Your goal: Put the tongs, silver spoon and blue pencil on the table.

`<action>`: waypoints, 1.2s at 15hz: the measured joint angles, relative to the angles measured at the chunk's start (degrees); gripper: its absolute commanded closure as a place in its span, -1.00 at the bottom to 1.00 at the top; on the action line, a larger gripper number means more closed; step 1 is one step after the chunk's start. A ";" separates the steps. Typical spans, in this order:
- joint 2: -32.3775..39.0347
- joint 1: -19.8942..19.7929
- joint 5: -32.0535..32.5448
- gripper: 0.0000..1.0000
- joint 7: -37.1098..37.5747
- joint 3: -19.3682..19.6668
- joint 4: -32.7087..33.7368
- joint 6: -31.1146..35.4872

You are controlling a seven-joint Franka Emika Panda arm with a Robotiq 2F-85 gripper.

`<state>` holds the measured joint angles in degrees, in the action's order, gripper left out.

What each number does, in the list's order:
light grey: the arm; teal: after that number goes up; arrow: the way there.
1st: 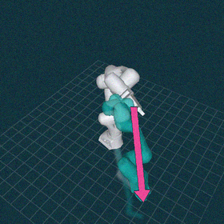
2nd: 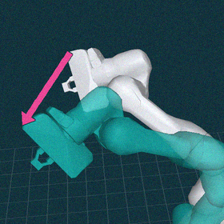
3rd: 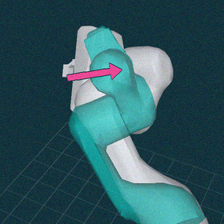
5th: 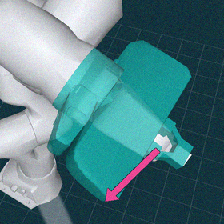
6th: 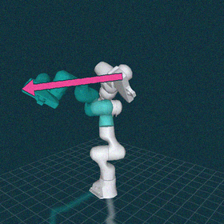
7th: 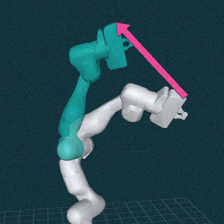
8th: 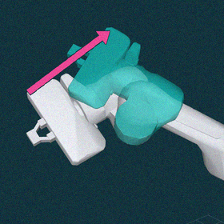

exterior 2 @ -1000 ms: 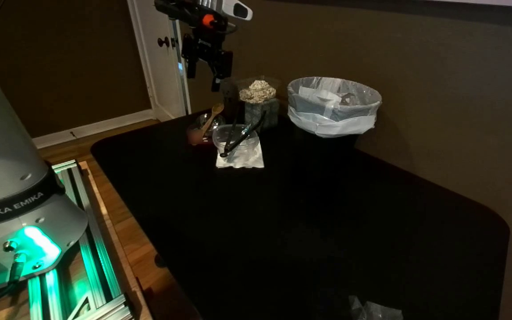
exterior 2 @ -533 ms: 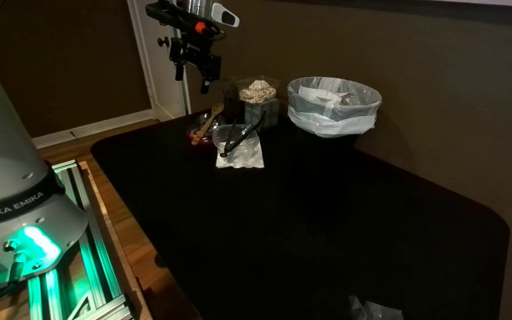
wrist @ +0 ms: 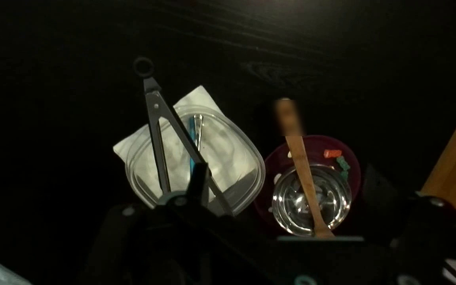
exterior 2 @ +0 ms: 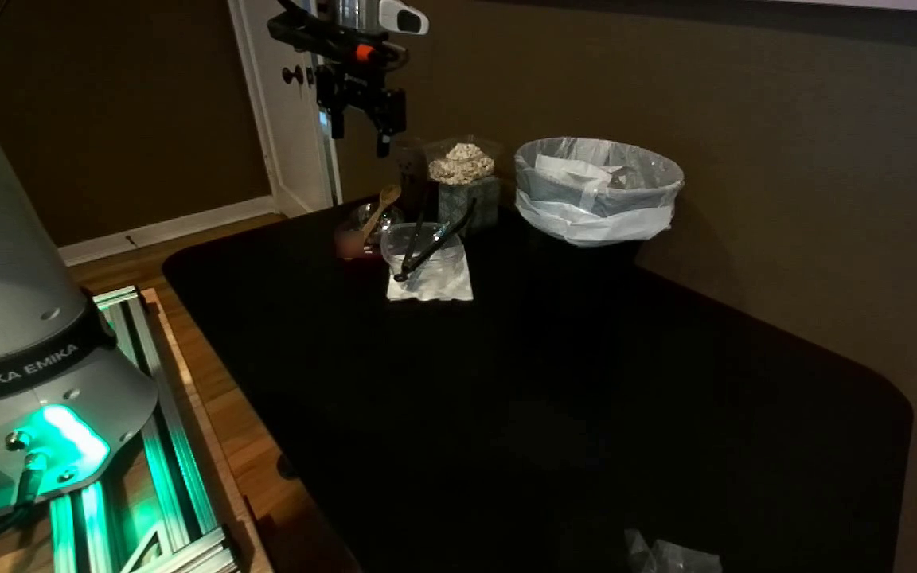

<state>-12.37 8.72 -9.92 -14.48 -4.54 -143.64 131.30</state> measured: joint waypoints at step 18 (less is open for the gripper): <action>2.53 1.68 -2.91 -1.00 -1.35 -0.92 -1.03 6.28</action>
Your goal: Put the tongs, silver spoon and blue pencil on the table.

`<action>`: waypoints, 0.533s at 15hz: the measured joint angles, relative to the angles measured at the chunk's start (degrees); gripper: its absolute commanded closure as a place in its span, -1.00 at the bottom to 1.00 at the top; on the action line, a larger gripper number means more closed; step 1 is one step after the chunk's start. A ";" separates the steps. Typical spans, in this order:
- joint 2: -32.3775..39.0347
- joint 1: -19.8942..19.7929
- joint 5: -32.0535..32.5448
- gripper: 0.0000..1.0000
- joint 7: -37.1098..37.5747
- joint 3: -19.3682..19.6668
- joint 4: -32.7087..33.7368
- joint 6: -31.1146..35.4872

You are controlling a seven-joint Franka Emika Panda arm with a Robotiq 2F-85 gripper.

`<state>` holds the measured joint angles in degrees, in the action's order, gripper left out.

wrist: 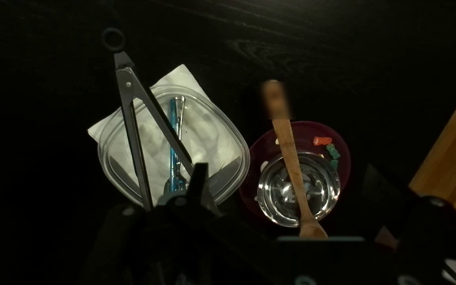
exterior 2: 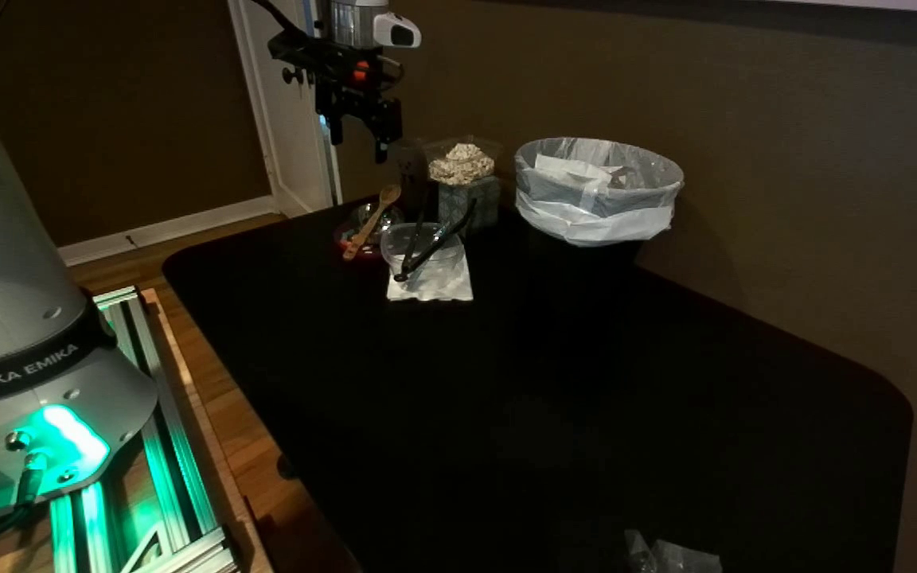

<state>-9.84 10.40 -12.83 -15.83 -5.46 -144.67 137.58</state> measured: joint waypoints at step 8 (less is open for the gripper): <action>0.00 -0.15 0.48 -1.00 0.51 -0.01 0.03 1.41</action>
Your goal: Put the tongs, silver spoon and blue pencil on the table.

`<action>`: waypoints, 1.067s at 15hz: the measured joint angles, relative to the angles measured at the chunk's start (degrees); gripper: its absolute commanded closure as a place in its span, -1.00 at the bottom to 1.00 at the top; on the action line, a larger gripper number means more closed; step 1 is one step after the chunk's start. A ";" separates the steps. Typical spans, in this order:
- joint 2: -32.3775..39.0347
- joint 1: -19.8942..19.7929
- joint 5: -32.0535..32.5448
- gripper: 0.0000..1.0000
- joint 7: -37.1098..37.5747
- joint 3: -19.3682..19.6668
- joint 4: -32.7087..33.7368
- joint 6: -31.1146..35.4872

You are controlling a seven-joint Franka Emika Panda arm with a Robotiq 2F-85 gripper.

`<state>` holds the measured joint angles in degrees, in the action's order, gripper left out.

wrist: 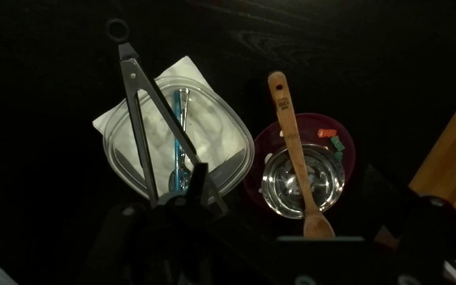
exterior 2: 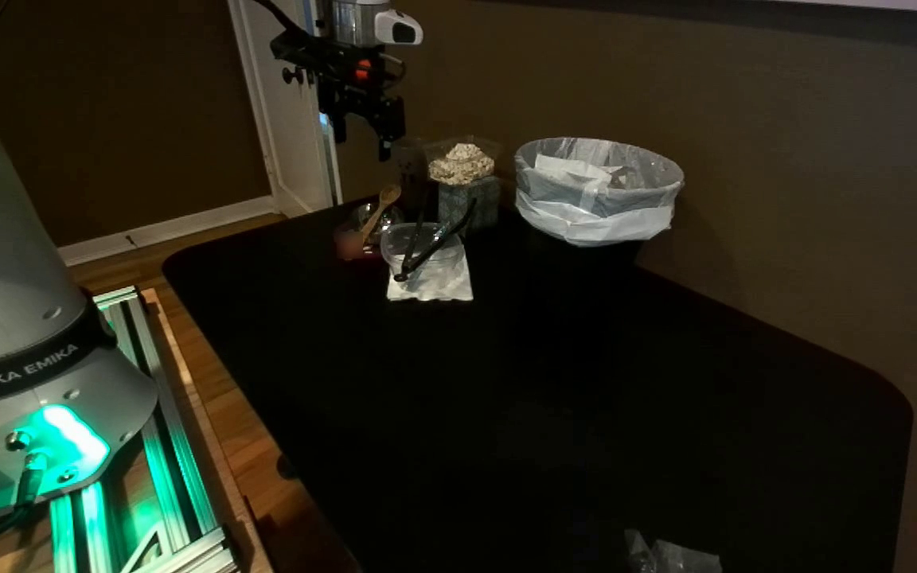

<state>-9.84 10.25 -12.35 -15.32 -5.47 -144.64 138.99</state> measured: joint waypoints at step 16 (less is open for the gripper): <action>9.23 -2.06 15.48 -1.00 9.37 -0.46 -1.02 12.90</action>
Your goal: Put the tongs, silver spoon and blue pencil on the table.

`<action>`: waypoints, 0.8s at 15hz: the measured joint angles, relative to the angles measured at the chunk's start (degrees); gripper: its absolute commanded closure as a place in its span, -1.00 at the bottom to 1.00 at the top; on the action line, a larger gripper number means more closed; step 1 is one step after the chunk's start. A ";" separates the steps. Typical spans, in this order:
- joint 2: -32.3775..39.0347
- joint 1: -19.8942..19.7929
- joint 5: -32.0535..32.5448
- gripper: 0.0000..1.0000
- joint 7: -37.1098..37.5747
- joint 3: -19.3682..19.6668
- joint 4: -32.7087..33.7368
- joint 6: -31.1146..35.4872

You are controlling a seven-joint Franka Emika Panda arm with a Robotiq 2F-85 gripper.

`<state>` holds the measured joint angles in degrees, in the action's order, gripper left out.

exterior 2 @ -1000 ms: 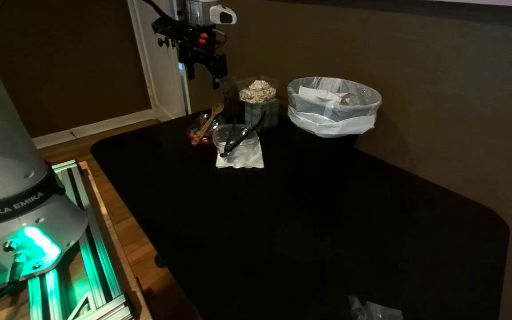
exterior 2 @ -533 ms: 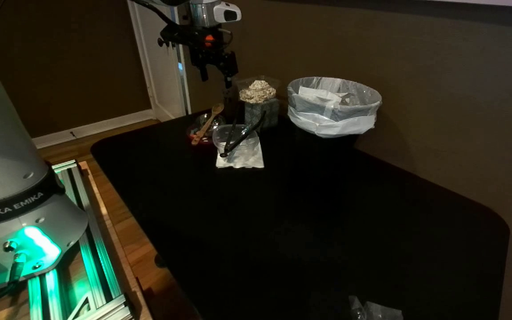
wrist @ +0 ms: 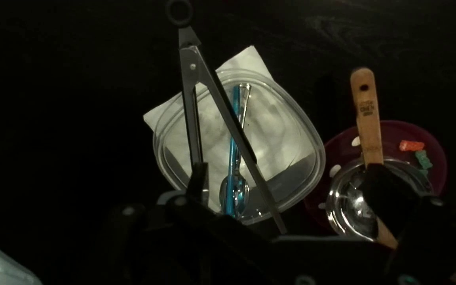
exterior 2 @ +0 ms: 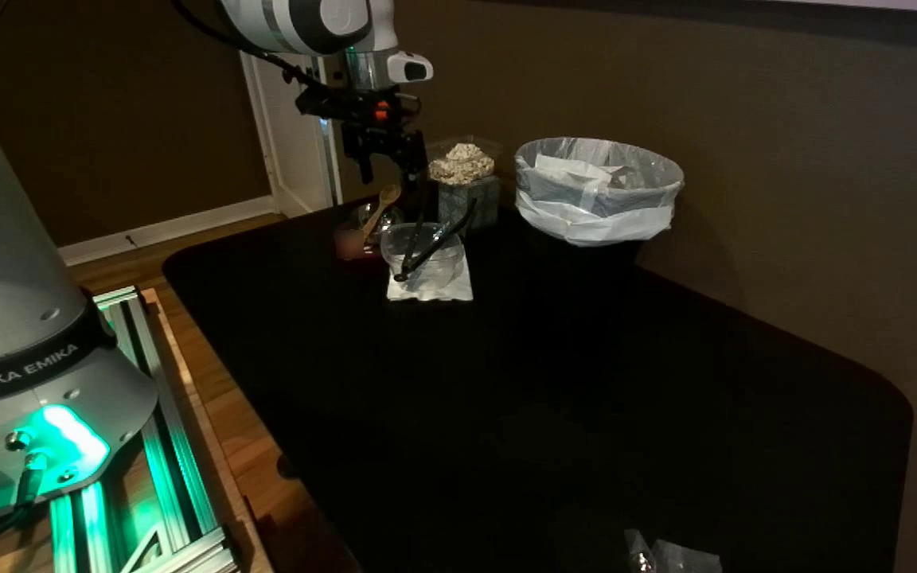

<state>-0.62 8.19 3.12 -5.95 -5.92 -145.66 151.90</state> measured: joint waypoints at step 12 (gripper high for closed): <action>5.82 -0.15 -6.73 -1.00 -8.29 -0.94 1.83 0.50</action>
<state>5.21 8.04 -3.60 -14.24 -6.86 -143.83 152.39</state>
